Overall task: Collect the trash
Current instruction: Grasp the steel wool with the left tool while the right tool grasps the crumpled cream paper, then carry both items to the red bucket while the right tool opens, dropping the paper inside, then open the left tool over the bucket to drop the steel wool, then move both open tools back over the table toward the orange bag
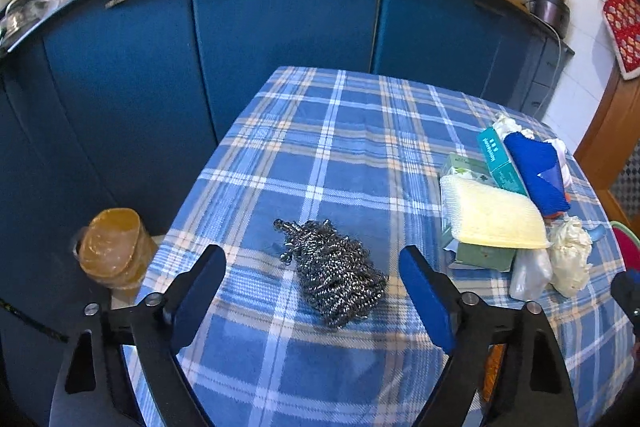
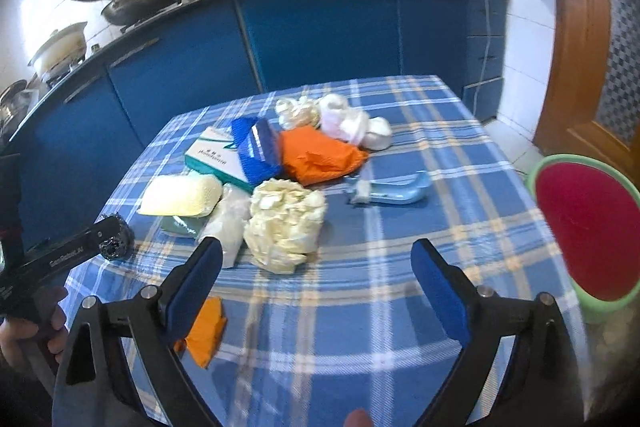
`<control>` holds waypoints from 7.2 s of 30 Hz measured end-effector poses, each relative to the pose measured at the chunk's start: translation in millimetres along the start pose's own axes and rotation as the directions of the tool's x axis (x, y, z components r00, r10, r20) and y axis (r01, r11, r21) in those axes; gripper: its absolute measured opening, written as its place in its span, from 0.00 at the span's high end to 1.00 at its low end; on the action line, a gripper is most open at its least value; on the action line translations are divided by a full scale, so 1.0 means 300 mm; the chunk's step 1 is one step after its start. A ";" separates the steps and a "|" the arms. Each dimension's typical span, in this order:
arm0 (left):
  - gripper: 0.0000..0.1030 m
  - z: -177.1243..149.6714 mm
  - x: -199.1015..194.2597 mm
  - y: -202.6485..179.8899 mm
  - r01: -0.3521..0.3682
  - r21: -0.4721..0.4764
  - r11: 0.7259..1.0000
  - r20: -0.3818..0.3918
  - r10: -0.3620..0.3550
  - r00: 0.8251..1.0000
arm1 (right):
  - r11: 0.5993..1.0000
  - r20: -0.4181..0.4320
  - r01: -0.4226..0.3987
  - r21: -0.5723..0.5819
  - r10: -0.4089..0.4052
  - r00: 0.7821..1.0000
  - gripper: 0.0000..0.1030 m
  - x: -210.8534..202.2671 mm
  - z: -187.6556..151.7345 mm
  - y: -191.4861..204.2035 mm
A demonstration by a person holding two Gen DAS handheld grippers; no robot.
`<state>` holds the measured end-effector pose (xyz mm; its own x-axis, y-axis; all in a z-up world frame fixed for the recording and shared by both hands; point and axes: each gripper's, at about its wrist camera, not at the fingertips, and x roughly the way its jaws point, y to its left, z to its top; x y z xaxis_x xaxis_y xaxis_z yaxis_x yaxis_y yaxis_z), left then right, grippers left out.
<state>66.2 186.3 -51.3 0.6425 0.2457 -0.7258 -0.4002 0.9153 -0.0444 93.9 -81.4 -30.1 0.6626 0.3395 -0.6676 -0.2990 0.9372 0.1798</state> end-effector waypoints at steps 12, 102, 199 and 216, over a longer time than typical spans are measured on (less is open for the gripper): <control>0.59 -0.008 0.070 -0.008 0.078 -0.018 0.997 -0.048 -0.079 0.996 | 0.998 -0.086 -0.055 0.001 0.055 0.995 0.26 0.128 0.015 0.033; 0.63 -0.093 -0.222 -1.230 0.591 0.448 0.671 -0.184 -0.578 0.795 | 0.855 0.014 0.278 0.439 -0.315 0.949 0.78 -0.274 -0.114 -0.901; 0.42 -0.067 -0.316 -0.629 0.372 0.255 0.893 -0.042 -0.374 0.926 | 0.949 0.162 0.133 0.287 -0.185 0.969 0.47 -0.415 -0.112 -0.480; 0.42 -0.137 -0.214 -0.399 0.257 0.177 0.950 -0.093 -0.244 0.965 | 0.968 0.114 0.104 0.227 -0.133 0.985 0.43 -0.353 -0.133 -0.363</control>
<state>46.0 47.8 -27.8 0.6573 -0.0156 -0.7534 -0.0995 0.9892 -0.1073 28.9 -222.6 -7.8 0.7704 0.2191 -0.5987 -0.0647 0.9611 0.2684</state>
